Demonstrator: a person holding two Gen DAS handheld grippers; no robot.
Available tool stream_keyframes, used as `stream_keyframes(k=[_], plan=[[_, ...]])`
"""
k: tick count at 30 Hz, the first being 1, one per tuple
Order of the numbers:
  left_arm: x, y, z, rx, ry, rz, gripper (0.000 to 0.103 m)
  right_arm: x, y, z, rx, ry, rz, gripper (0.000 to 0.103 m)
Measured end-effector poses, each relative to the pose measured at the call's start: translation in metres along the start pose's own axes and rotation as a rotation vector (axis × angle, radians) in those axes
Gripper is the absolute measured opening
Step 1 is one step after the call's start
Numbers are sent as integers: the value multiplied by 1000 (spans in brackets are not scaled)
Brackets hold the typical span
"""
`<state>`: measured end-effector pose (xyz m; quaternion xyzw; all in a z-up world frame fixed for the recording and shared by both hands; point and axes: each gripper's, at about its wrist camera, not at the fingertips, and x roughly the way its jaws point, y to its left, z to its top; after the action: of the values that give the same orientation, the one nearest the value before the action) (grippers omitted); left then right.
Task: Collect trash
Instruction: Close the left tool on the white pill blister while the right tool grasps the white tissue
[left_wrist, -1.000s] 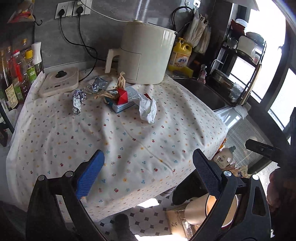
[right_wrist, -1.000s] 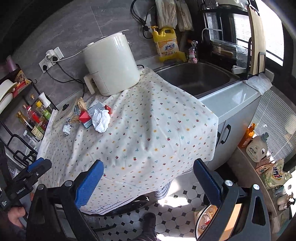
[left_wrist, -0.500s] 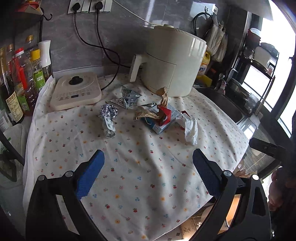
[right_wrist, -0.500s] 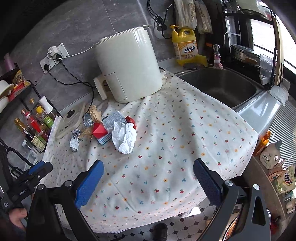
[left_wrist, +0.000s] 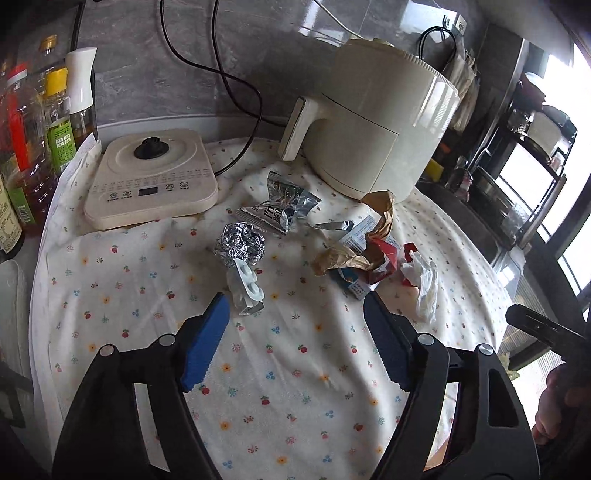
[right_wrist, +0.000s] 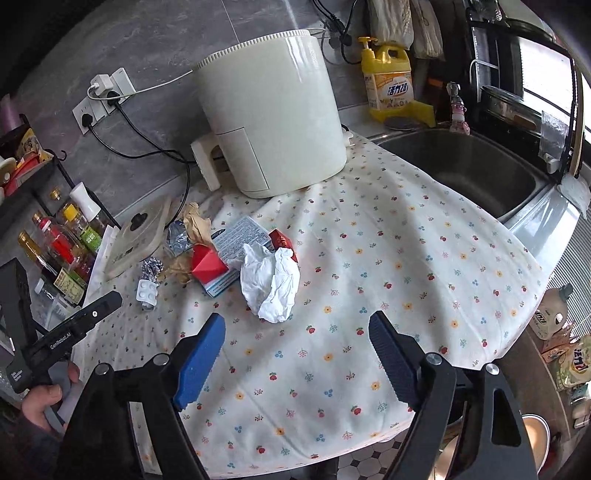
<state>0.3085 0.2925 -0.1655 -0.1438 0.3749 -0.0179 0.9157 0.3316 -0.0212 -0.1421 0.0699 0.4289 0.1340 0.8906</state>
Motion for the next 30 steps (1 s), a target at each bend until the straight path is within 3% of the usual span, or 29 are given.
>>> stream_keyframes(k=[4,9,11,12,16,24,27,29,30], plan=[[25,21,7,-51,48,13,57,3,7,3,-10,-2,-10,78],[55,33,11,-78,107,18,50,10,14,4,-33,16,-17,78],[67,33,10,-78,141,20,40,14,16,4,-41,29,-20,78],[71,34,8,-82,159,14,27,17,16,5,-42,36,-19,77],[66,29,6,-67,155,-15,26,32,20,10,-53,50,-17,77],[33,41,-3,-106,109,-3,26,78,30,18,-76,110,1,76],[23,50,-7,-131,99,16,26,98,34,15,-90,153,11,66],[16,53,-11,-135,97,32,26,111,35,10,-87,197,18,50],[14,53,-14,-132,97,39,26,116,34,7,-73,221,21,31]])
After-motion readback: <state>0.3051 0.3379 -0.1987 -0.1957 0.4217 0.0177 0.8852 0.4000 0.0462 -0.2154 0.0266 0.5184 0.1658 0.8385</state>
